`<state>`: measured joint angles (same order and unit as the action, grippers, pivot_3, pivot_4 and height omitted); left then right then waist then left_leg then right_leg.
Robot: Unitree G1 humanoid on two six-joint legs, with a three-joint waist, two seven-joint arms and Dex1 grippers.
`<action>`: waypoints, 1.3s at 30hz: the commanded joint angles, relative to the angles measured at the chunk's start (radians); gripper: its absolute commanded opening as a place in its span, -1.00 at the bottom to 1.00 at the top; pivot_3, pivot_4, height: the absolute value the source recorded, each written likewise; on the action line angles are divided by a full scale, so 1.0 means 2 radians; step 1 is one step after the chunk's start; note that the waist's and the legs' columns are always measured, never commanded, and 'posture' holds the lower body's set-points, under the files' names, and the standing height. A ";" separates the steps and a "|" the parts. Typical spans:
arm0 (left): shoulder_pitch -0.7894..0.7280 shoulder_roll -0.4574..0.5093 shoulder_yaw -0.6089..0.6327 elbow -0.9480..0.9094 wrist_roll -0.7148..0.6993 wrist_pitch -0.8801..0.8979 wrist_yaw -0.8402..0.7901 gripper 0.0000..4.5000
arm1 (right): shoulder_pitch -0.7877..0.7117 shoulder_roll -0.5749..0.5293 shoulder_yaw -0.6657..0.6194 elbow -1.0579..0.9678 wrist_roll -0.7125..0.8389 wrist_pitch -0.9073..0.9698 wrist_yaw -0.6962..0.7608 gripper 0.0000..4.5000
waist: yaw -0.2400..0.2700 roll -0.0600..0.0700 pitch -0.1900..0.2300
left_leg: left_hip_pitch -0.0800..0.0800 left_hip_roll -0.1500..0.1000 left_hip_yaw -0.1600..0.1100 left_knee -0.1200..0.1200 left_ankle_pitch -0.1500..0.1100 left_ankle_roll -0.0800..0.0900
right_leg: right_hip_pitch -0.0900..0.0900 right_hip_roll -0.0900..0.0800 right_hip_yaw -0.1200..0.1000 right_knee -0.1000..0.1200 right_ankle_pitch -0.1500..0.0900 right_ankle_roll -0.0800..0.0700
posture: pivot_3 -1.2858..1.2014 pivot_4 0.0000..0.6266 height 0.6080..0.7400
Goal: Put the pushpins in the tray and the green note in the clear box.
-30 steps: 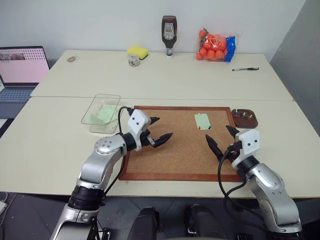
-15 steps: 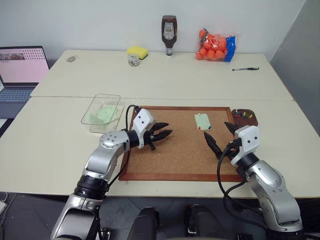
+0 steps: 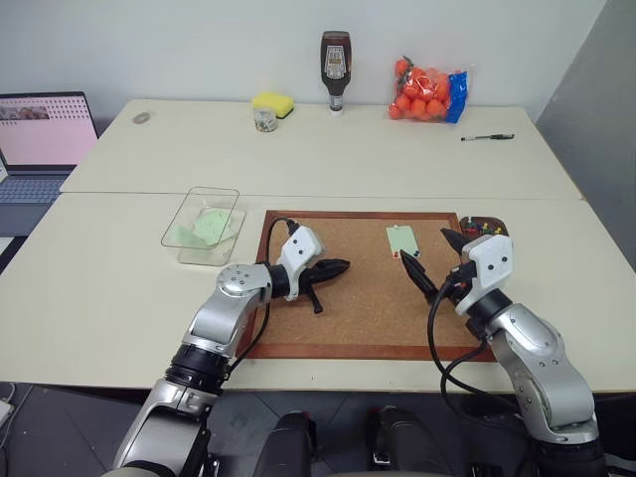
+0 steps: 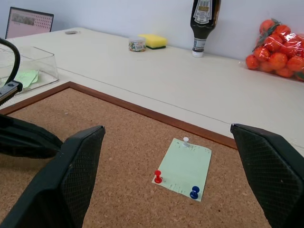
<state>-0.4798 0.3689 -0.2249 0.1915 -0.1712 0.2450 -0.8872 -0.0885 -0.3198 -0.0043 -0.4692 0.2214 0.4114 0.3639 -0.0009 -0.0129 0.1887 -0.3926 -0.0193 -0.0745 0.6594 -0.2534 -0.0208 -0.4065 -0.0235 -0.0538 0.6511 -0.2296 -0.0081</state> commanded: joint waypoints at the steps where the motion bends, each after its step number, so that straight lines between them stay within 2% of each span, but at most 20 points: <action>1: -0.003 -0.001 -0.010 0.011 0.012 -0.015 -0.008 -0.99 | -0.045 0.003 -0.002 0.018 0.006 0.036 -0.010 1.00 | 0.000 0.000 0.000 | 0.000 0.000 0.000 0.000 0.000 0.000 | 0.000 0.000 0.000 0.000 0.000 0.000 | 0.03 -0.52 1.00; 4: -0.001 0.001 -0.016 0.018 0.019 -0.023 -0.015 -0.99 | -0.078 0.011 -0.003 0.042 0.015 0.058 -0.011 1.00 | -0.001 0.000 0.000 | 0.001 0.000 0.001 0.000 0.000 0.000 | 0.000 0.000 0.001 0.001 0.000 0.000 | 0.03 -0.52 1.00; 10: 0.002 0.003 -0.023 0.019 0.029 -0.035 -0.024 -0.99 | -0.182 0.026 0.008 0.174 -0.004 0.085 -0.022 1.00 | -0.001 0.000 0.000 | 0.002 0.000 0.002 0.000 0.000 0.000 | 0.000 0.000 0.002 0.002 0.000 0.000 | 0.03 -0.52 1.00; 14: 0.003 0.002 -0.024 0.017 0.031 -0.037 -0.026 -0.99 | -0.235 0.031 0.023 0.262 -0.024 0.071 -0.019 1.00 | -0.001 0.000 0.000 | 0.002 0.000 0.003 0.000 0.000 0.000 | 0.000 0.000 0.003 0.003 0.000 0.000 | 0.03 -0.52 1.00; 22: 0.011 0.003 -0.023 0.007 0.033 -0.035 -0.026 -0.99 | -0.273 0.041 0.029 0.357 -0.042 0.038 -0.014 1.00 | -0.001 0.000 0.000 | 0.003 0.000 0.005 0.000 0.000 0.001 | -0.001 0.000 0.006 0.003 0.000 0.000 | 0.03 -0.52 1.00; 25: 0.013 0.003 -0.023 0.004 0.033 -0.034 -0.025 -1.00 | -0.277 0.044 0.028 0.370 -0.046 0.028 -0.013 0.82 | -0.002 0.000 0.000 | 0.004 0.000 0.007 0.000 -0.001 0.002 | -0.001 0.000 0.007 0.004 0.000 0.000 | 0.03 -0.52 1.00; 27: 0.014 0.002 -0.022 0.003 0.033 -0.033 -0.024 -1.00 | -0.280 0.046 0.027 0.378 -0.048 0.020 -0.013 0.59 | -0.002 0.000 0.000 | 0.004 0.000 0.008 0.000 -0.001 0.002 | -0.001 0.000 0.008 0.004 0.000 0.000 | 0.03 -0.52 1.00; 29: 0.014 0.002 -0.022 0.003 0.033 -0.033 -0.024 -1.00 | -0.282 0.046 0.027 0.385 -0.051 0.012 -0.015 0.48 | -0.002 0.000 0.000 | 0.004 0.000 0.008 0.000 -0.001 0.002 | -0.001 0.000 0.008 0.004 0.000 0.000 | 0.03 -0.52 1.00; 39: 0.015 0.000 -0.024 0.002 0.034 -0.032 -0.024 -1.00 | -0.294 0.048 0.028 0.412 -0.070 -0.002 -0.022 -0.40 | -0.002 0.000 0.000 | 0.004 0.000 0.009 0.000 -0.001 0.002 | -0.001 0.000 0.008 0.004 0.000 0.000 | 0.03 -0.52 1.00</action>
<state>-0.4592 0.3706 -0.2610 0.2145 -0.1102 0.1759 -0.9293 -0.6432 -0.2223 0.0602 0.3635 0.0951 0.4335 0.3250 -0.0043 -0.0129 0.1887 -0.3839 -0.0188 -0.0568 0.6593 -0.2555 -0.0167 -0.4082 -0.0229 -0.0375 0.6589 -0.2291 -0.0080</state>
